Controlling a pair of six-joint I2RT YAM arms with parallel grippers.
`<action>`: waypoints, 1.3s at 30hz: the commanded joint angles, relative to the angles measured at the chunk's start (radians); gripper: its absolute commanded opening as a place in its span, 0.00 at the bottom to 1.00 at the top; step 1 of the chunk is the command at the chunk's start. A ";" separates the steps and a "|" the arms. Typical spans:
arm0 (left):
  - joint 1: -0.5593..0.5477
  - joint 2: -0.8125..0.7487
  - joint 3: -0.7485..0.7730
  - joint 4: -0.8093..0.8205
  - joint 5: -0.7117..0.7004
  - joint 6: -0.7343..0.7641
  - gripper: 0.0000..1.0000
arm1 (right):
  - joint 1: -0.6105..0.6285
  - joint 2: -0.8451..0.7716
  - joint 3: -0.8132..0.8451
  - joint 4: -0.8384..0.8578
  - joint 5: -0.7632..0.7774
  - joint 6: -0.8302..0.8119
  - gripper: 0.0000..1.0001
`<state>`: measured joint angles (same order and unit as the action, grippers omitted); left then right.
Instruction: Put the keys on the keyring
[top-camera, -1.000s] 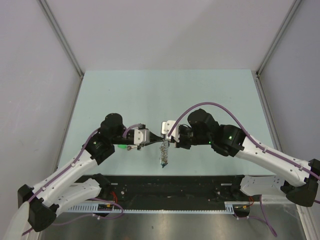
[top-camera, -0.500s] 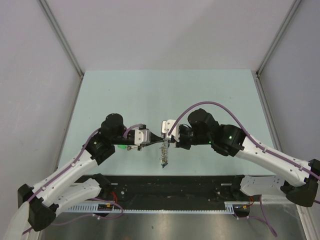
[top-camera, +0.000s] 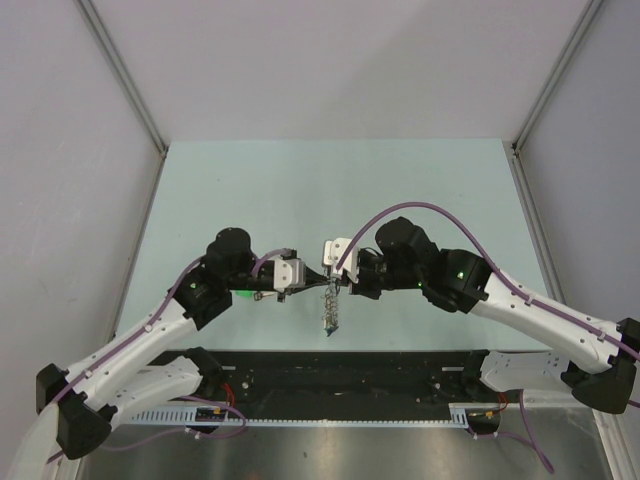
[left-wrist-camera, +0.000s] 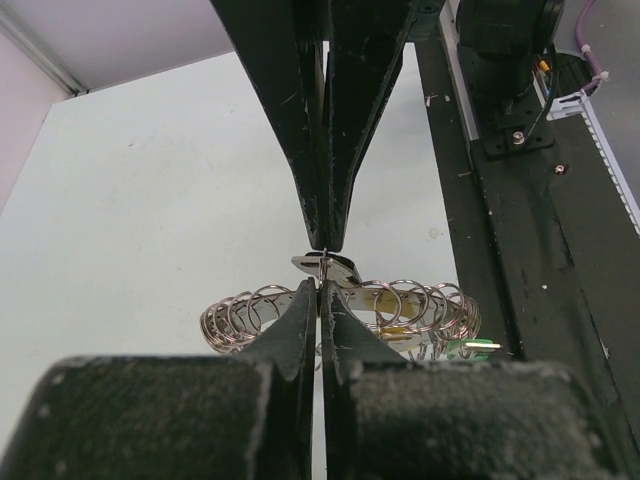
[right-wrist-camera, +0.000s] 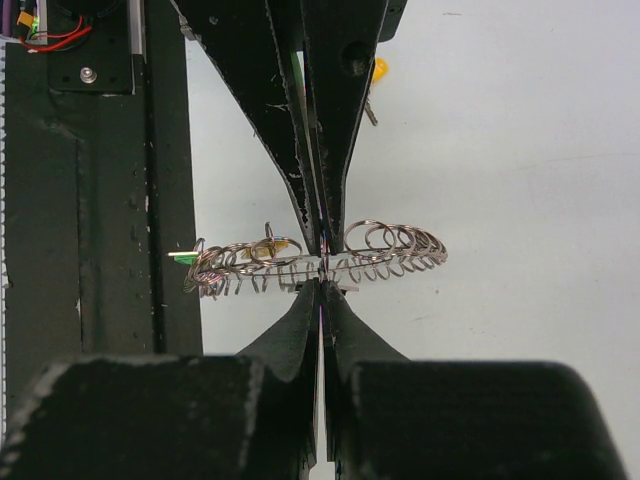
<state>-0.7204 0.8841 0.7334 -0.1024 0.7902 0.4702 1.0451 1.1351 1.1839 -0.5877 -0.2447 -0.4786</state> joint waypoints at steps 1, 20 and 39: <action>-0.014 0.010 0.054 -0.008 -0.017 0.002 0.00 | 0.010 -0.008 0.013 0.091 -0.021 0.014 0.00; -0.019 -0.027 0.026 0.095 -0.060 -0.110 0.00 | 0.021 0.011 0.013 0.036 0.034 -0.005 0.00; -0.008 -0.027 0.023 0.147 -0.132 -0.199 0.00 | 0.023 0.003 0.005 0.000 0.082 -0.014 0.00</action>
<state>-0.7311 0.8871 0.7452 -0.0799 0.6800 0.3130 1.0592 1.1507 1.1839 -0.5720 -0.1696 -0.4908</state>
